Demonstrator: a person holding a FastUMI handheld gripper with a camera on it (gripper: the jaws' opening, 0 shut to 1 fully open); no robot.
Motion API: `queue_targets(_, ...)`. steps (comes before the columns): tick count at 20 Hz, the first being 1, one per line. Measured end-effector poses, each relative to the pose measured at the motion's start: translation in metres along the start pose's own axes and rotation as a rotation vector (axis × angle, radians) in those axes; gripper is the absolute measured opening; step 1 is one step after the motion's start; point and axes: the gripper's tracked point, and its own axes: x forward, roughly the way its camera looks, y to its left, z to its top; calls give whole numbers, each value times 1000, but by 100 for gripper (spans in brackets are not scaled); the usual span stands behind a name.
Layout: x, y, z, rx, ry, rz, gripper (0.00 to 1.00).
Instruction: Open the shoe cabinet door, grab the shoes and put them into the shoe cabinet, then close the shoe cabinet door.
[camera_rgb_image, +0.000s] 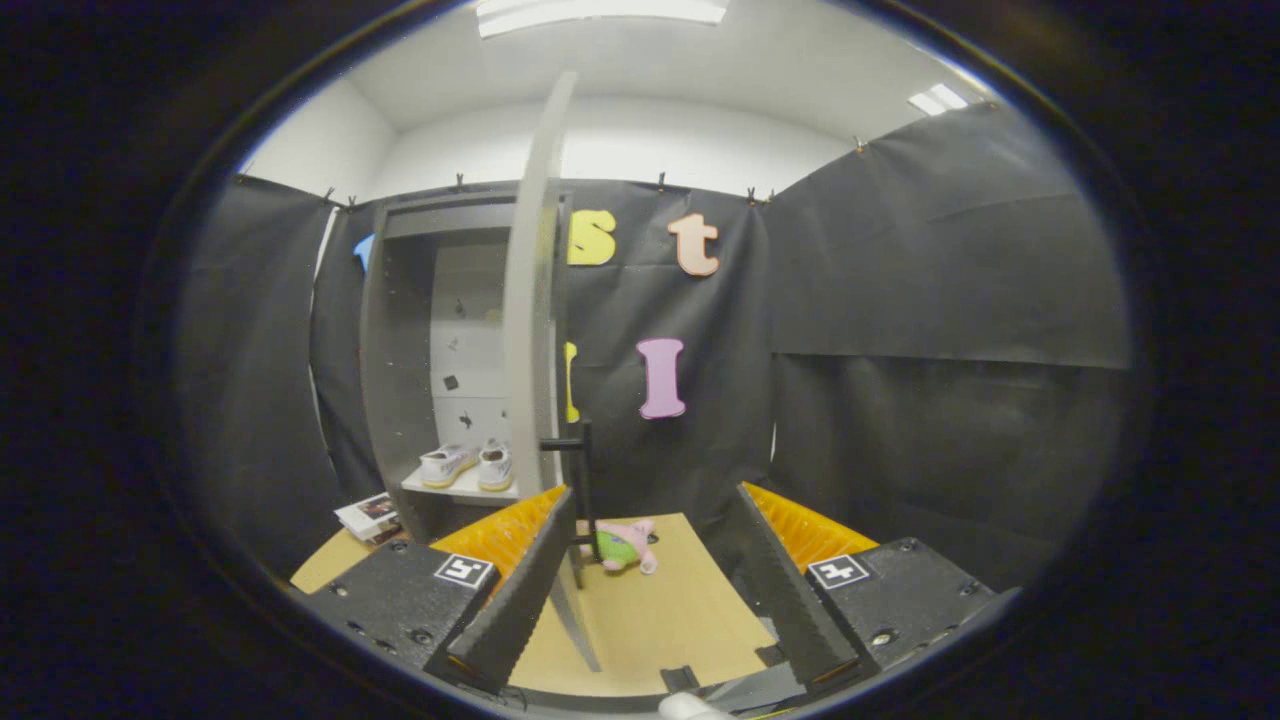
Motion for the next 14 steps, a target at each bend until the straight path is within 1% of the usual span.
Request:
queue_targets(2,28,-7,-4,-6,16,25,99)
queue_targets(5,59,-2,-10,15,47,103,99)
queue_targets(6,63,2,-15,11,60,121,99)
queue_targets(7,66,0,-14,8,49,120,99)
queue_targets(9,72,12,-12,-13,42,163,98)
queue_targets(12,71,19,-14,-36,46,171,95)
queue_targets(14,67,28,-15,-20,47,172,94)
